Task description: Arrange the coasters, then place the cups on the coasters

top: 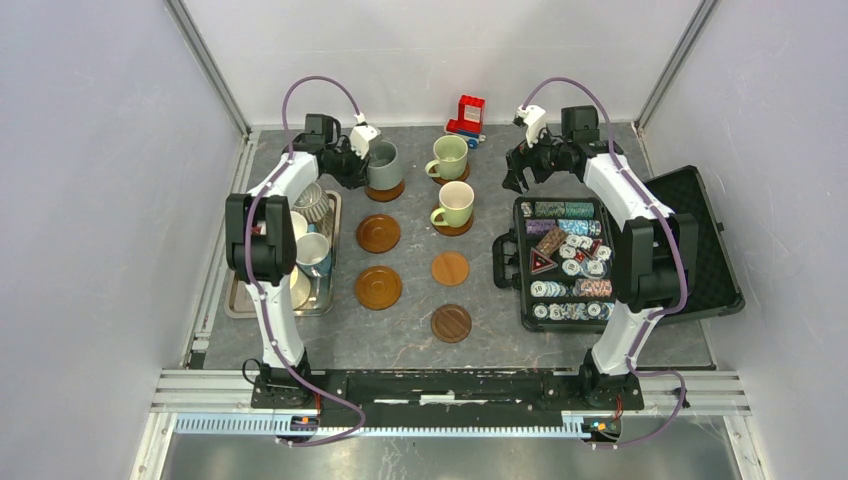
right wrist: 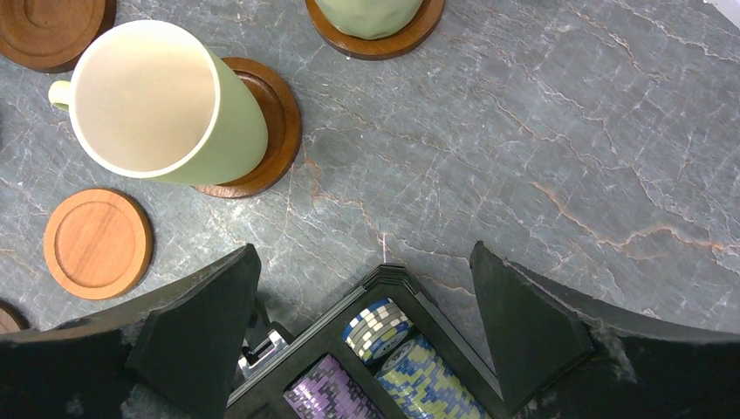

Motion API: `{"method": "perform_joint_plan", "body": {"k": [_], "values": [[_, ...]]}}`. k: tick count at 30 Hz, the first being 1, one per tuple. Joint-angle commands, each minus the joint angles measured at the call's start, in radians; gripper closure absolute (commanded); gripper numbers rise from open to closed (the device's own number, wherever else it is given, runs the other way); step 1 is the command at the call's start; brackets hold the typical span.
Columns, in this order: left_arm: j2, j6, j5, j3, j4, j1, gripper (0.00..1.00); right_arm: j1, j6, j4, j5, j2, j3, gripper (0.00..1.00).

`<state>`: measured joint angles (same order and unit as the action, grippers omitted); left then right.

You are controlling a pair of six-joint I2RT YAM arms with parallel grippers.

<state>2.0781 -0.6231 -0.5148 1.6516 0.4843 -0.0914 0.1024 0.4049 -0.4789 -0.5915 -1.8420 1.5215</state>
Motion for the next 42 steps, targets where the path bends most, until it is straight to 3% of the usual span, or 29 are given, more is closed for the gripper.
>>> {"method": "perform_joint_plan", "body": {"k": [1,30,32,36,42], "values": [[-0.007,-0.07,-0.062,0.008,-0.086,-0.002,0.98,-0.003,-0.014,0.028,-0.02,0.051,-0.004,0.02],[0.013,-0.087,0.008,-0.074,-0.19,-0.004,0.98,-0.003,-0.028,0.031,-0.013,0.03,-0.002,0.02],[0.014,-0.091,0.004,-0.074,-0.183,-0.004,0.94,-0.002,-0.028,0.029,-0.011,0.029,-0.001,0.02],[0.022,-0.101,0.007,-0.053,-0.141,-0.005,0.72,-0.004,-0.028,0.03,-0.011,0.026,0.0,0.02],[0.02,-0.127,-0.001,-0.045,-0.086,-0.009,0.56,-0.003,-0.028,0.031,-0.011,0.023,0.002,0.02]]}}
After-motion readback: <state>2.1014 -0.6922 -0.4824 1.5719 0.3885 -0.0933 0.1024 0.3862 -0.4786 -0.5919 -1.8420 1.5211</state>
